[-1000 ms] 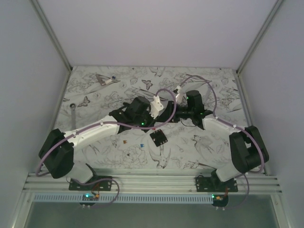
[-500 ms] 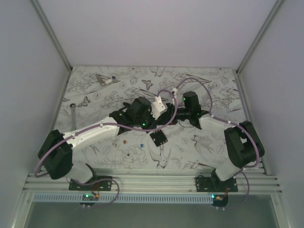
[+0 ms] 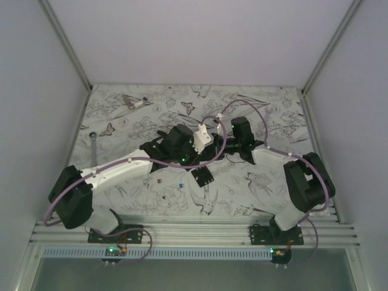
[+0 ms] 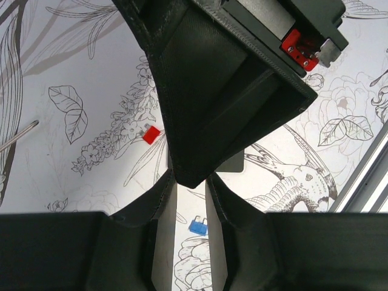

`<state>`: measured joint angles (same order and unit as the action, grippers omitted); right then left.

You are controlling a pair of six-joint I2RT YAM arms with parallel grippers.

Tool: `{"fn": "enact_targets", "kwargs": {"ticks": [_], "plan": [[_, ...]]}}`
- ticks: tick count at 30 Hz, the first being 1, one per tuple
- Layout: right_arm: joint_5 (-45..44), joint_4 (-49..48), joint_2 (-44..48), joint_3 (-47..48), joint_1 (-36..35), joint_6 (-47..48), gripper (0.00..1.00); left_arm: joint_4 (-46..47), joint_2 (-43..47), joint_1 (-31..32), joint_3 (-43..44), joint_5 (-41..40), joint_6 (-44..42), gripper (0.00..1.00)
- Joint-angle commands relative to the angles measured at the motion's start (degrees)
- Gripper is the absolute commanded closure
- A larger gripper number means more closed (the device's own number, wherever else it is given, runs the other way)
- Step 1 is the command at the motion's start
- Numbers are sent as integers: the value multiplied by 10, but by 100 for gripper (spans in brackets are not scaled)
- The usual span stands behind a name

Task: Snap on the fuse box
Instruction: Pick up the fuse from the center of the board.

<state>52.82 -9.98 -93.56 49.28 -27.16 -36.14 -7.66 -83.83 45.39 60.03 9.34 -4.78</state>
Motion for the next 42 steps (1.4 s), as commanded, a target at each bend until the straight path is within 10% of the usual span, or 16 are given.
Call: {"fn": "enact_targets", "kwargs": {"ticks": [1, 12, 42], "plan": [[10, 28, -8, 22, -18, 30, 69, 29, 17, 4, -1, 8, -2, 83], [6, 31, -7, 24, -20, 35, 100, 43, 2, 8, 3, 11, 5, 84], [-208, 152, 56, 8, 4, 148, 100, 76, 35, -35, -95, -53, 138, 47]]}}
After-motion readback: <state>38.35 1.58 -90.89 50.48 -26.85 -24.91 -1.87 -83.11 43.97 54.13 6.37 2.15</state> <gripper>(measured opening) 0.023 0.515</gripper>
